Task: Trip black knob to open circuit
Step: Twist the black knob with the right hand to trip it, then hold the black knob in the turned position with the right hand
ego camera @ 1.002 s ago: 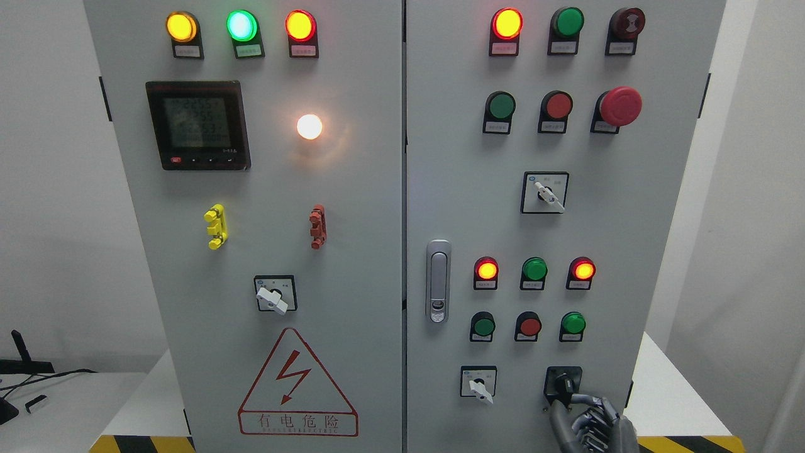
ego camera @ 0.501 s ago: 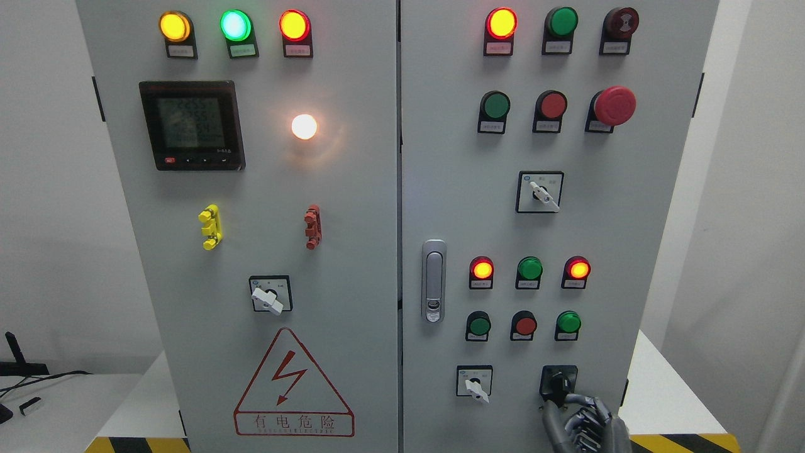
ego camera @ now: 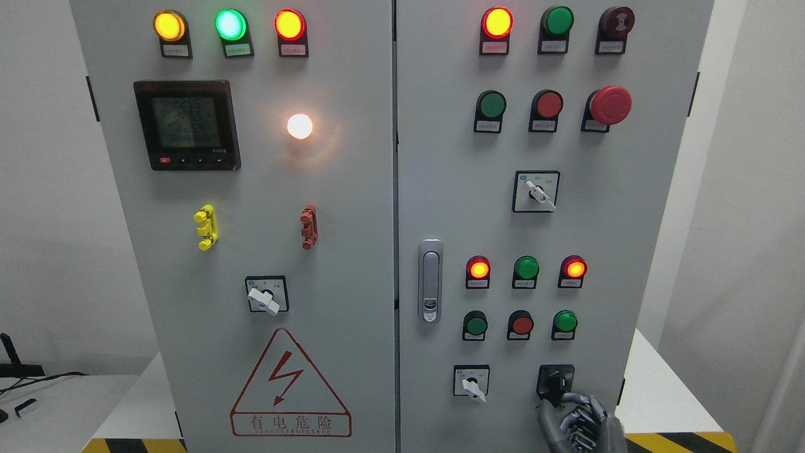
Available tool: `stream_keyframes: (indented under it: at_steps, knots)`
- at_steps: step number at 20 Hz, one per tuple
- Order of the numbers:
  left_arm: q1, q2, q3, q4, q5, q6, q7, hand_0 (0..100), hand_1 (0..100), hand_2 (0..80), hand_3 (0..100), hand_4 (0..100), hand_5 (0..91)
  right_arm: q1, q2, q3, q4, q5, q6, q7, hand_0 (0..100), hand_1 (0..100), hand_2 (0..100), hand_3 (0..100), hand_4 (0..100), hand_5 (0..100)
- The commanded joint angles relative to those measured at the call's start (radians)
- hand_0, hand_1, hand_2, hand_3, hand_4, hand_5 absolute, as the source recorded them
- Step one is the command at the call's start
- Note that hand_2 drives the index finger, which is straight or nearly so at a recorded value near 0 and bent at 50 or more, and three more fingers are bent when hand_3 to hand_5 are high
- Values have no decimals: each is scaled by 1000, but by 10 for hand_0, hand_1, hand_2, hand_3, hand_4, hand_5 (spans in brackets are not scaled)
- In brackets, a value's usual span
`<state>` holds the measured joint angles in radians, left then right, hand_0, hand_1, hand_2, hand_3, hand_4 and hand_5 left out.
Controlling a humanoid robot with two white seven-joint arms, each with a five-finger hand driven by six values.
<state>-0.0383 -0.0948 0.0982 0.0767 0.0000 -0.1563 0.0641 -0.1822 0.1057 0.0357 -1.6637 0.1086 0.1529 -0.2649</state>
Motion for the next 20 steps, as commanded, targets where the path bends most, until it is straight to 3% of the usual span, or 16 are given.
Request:
stream_keyframes:
  at_steps: [1,20]
  knots:
    - [0,1,0,0,5,0,0,120,389,0,0,0,0,-2,0,12,-1,0,-3,7,392,741,501,874,922,1000]
    - [0,1,0,0,5,0,0,120,389,0,0,0,0,-8,0,10,1,3,-3,18,394,742,498,872,921,1000]
